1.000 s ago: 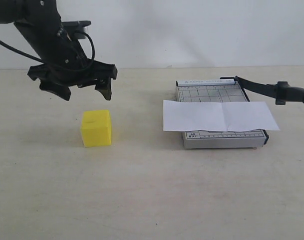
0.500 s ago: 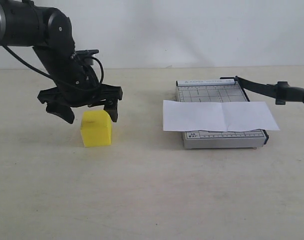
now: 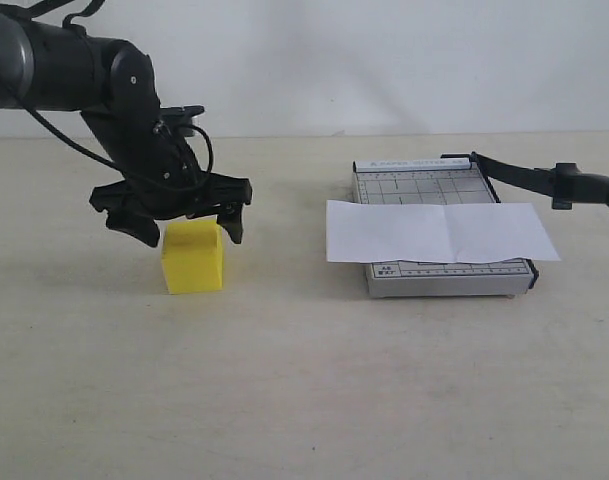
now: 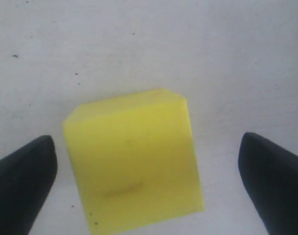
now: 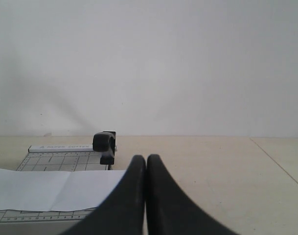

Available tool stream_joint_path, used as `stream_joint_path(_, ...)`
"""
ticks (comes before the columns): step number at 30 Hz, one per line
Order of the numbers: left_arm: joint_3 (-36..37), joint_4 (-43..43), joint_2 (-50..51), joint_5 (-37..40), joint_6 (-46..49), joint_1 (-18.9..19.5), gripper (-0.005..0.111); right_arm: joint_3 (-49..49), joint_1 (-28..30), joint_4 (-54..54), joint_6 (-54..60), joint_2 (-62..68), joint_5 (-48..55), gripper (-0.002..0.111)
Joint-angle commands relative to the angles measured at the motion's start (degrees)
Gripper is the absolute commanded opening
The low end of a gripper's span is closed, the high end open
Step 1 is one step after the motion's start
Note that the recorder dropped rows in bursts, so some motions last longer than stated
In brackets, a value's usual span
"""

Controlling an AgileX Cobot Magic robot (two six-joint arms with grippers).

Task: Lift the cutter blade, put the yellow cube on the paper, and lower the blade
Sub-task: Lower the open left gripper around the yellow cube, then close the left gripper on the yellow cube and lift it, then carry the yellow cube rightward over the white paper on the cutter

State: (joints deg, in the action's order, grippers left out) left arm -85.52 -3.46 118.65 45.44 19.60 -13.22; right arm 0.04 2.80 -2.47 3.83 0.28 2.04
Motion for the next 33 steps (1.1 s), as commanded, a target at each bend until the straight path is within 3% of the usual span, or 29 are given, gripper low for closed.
stream_joint_path(1, 0.17, 4.15, 0.8, -0.19, -1.2, 0.04, 0.094, -0.04, -0.04, 0.09, -0.14, -0.28, -0.47, 0.0)
stream_joint_path(12, 0.17, 5.46, 3.4, 0.41, -1.74, 0.04, 0.094, -0.04, -0.04, 0.09, -0.24, -0.28, -0.49, 0.0)
stream_joint_path(14, 0.17, 5.46, 3.4, 0.19, -1.71, 0.04, 0.089, -0.04, -0.04, 0.09, -0.24, -0.28, -0.49, 0.0)
stream_joint_path(16, 0.17, 5.46, 3.4, 0.39, -2.06, 0.04, 0.065, -0.04, -0.04, 0.09, -0.24, -0.28, -0.49, 0.0)
stream_joint_path(17, 0.17, 5.46, 3.27, 0.88, -2.06, 0.04, 0.043, -0.04, -0.04, 0.09, -0.24, -0.28, -0.49, 0.0)
stream_joint_path(18, 0.17, 5.46, 3.15, 1.01, -2.06, 0.04, 0.03, -0.04, -0.04, 0.09, -0.24, -0.28, -0.49, 0.0)
stream_joint_path(19, 0.17, 5.46, 3.03, 1.66, -1.61, 0.04, 0.007, -0.04, -0.04, 0.09, -0.24, -0.28, -0.49, 0.0)
stream_joint_path(26, 0.17, 3.46, -1.28, 1.03, 3.1, -0.18, 0.005, -0.04, -0.04, 0.09, -0.24, -0.28, -0.49, 0.0)
stream_joint_path(33, -3.66, 2.83, -6.08, 0.22, 9.32, -5.13, 0.005, -0.04, -0.04, 0.09, -0.23, -0.28, -0.21, 0.0)
